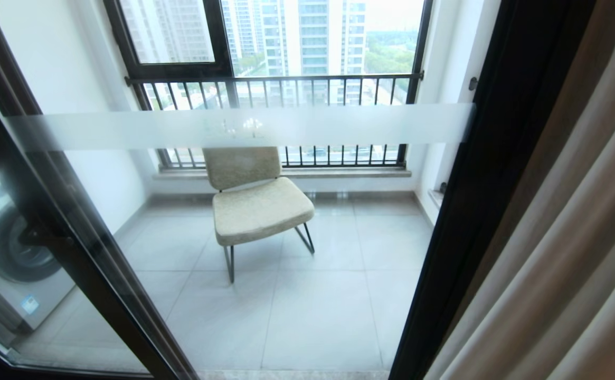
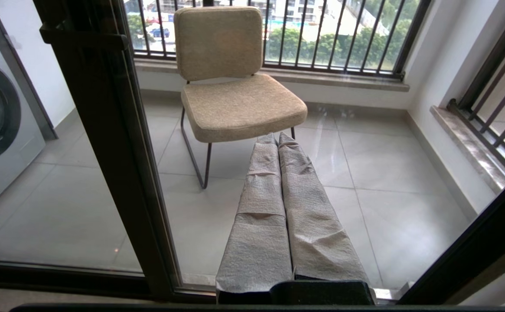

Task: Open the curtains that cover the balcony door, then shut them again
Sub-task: Pull the inner curtains open on both sides

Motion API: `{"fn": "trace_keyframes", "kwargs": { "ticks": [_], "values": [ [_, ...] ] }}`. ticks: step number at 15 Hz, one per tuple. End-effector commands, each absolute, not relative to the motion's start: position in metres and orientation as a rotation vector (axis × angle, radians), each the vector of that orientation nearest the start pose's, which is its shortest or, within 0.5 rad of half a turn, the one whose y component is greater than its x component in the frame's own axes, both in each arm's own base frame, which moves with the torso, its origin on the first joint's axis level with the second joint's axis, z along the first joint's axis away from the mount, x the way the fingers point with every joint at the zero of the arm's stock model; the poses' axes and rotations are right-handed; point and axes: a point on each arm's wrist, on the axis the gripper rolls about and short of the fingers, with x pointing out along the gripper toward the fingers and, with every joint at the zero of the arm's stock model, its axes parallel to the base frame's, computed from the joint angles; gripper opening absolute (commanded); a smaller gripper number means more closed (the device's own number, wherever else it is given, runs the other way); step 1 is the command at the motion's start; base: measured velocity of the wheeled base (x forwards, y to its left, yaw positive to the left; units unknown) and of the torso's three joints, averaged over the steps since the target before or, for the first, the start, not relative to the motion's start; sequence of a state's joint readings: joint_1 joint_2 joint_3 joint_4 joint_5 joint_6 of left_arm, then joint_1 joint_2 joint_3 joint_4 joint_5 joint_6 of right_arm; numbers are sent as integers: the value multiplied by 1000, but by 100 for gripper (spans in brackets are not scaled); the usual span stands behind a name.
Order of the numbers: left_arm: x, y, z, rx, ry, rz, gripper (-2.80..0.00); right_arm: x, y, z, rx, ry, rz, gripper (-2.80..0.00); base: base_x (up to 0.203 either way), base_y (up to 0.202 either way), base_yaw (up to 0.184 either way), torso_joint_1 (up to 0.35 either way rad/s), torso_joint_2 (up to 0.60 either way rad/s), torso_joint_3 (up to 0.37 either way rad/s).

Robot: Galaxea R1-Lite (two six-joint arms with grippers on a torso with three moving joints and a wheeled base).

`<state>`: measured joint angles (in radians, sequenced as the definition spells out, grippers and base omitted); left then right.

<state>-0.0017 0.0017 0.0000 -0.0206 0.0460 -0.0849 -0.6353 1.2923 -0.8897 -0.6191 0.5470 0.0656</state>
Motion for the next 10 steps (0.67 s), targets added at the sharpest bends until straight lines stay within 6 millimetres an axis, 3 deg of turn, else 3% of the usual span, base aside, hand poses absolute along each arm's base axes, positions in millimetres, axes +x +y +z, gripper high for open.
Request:
{"fn": "trace_keyframes", "kwargs": {
  "ticks": [1, 6, 7, 8, 10],
  "values": [
    [-23, 1, 78, -86, -23, 44, -280, 167, -105, 313, -64, -198, -62, -280, 0, 0, 0, 0, 0, 0],
    [-23, 1, 78, -86, -23, 44, -280, 156, -96, 313, -67, -209, -60, -280, 0, 0, 0, 0, 0, 0],
    [-23, 1, 78, -86, -22, 44, -280, 151, -93, 313, -69, -212, -60, -114, 0, 0, 0, 0, 0, 0],
    [-23, 1, 78, -86, -22, 42, -280, 147, -90, 313, -70, -214, -60, 0, 0, 0, 0, 0, 0, 0],
    [-23, 1, 78, -86, -22, 44, -280, 136, -82, 310, -74, -220, -60, 0, 0, 0, 0, 0, 0, 0]
  ]
}}
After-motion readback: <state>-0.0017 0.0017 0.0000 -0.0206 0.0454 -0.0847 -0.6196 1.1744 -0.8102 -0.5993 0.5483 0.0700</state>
